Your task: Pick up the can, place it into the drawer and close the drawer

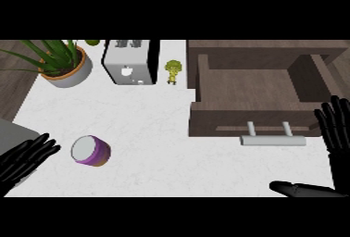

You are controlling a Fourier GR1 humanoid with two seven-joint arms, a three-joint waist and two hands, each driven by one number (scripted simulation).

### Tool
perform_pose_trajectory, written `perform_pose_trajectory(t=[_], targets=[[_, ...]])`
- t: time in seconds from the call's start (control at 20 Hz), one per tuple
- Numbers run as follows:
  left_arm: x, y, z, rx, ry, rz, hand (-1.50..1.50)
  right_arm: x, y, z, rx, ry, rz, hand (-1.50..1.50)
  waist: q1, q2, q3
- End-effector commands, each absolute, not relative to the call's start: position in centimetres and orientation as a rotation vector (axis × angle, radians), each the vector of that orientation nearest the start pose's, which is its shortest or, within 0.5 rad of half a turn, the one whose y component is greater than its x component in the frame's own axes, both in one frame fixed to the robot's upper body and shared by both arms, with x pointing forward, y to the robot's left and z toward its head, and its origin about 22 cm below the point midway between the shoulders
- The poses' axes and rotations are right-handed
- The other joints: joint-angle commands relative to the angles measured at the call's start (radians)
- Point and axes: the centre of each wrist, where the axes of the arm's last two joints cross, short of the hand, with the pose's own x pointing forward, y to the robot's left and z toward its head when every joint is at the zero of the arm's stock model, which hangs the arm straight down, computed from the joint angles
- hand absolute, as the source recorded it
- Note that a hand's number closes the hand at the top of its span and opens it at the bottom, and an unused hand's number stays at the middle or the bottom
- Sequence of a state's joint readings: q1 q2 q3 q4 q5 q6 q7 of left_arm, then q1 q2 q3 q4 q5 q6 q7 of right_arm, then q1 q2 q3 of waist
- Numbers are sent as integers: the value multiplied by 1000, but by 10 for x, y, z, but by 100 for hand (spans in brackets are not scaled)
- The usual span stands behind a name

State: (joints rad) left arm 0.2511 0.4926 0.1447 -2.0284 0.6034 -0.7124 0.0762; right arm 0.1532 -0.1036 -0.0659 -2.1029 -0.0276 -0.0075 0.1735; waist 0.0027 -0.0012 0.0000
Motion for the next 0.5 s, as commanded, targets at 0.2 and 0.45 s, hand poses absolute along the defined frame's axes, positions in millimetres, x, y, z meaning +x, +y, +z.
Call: perform_pose_trajectory(t=[0.2, 0.45], targets=[[182, 380, 125, -518, -1654, -576, -150, 178, -280, 81, -166, -1787, 14, -150, -3, 1, 0], [201, 365, 98, -469, -1630, -548, -150, 161, -281, 77, -165, -1773, 33, -150, -8, 1, 0]])
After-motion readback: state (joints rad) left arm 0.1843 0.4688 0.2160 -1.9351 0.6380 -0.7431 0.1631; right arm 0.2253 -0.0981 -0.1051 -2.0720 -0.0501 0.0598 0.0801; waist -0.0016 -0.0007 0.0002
